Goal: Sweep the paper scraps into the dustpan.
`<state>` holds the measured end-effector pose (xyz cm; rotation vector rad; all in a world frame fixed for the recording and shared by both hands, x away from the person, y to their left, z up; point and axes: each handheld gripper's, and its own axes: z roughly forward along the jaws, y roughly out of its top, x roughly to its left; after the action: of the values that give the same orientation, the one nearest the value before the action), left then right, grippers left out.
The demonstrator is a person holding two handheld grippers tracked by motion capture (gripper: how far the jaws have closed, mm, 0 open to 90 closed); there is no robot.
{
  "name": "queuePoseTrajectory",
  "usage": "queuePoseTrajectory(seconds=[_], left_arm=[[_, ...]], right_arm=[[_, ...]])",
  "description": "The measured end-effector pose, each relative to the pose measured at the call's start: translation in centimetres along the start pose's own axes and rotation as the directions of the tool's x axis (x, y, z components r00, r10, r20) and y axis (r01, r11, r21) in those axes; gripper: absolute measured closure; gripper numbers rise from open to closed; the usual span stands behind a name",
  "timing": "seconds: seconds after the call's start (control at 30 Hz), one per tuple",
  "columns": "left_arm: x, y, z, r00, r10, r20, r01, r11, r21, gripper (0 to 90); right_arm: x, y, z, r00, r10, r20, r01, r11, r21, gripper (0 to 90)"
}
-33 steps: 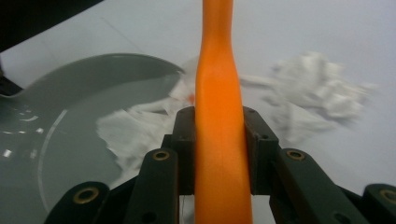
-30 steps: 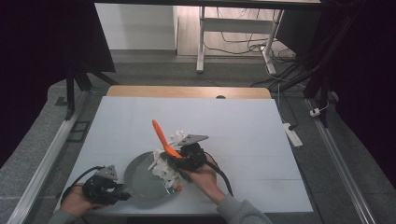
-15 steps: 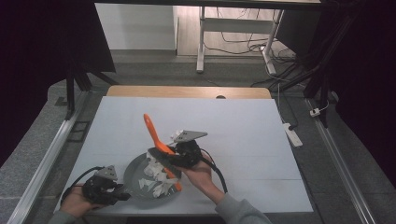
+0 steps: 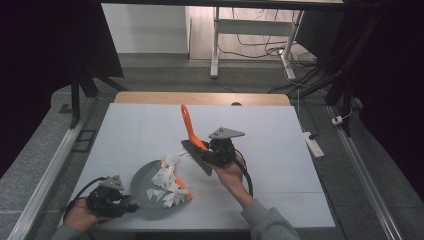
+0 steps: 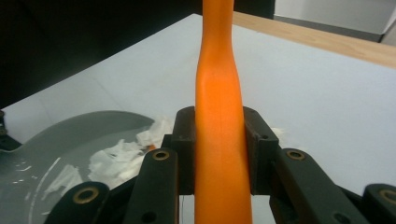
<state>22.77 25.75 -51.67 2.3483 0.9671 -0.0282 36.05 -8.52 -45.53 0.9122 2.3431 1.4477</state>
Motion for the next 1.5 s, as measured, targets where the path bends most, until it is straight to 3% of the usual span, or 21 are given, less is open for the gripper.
queuePoseTrajectory(seconds=[0.23,0.37,0.47,0.63,0.83,1.13,1.5], left_arm=[[0.4,-0.1,0.0,0.9996,-0.029,-0.001,0.029,0.9996,-0.003,61.2],[0.6,-0.1,0.0,0.9994,-0.035,-0.003,0.035,0.9994,-0.005,61.2],[0.7,-0.1,0.0,0.9993,-0.037,-0.004,0.037,0.9993,-0.007,61.2],[0.8,-0.1,0.0,0.9993,-0.038,-0.003,0.038,0.9993,-0.008,61.2],[0.9,0.0,0.1,0.9992,-0.040,-0.003,0.040,0.9992,-0.009,61.2],[1.0,0.3,0.4,0.9992,-0.041,0.000,0.041,0.9991,-0.013,61.2],[1.1,0.5,0.7,0.9992,-0.041,-0.001,0.041,0.9990,-0.019,61.2]], right_arm=[[-2.3,0.6,-0.1,0.9979,-0.007,0.065,0.006,1.000,0.005,69.7],[-4.2,1.0,0.2,0.9949,0.024,0.098,-0.025,1.000,0.009,69.7],[-5.3,1.2,1.0,0.9926,0.033,0.117,-0.037,0.999,0.027,69.7],[-6.3,1.4,2.8,0.9900,-0.001,0.141,-0.010,0.997,0.078,69.7],[-6.7,1.7,4.6,0.9871,-0.028,0.158,0.010,0.993,0.116,69.7],[-7.5,1.9,6.9,0.9823,-0.015,0.187,-0.014,0.988,0.154,69.7],[-6.5,2.2,9.2,0.9907,-0.033,0.132,0.006,0.978,0.207,69.8]])
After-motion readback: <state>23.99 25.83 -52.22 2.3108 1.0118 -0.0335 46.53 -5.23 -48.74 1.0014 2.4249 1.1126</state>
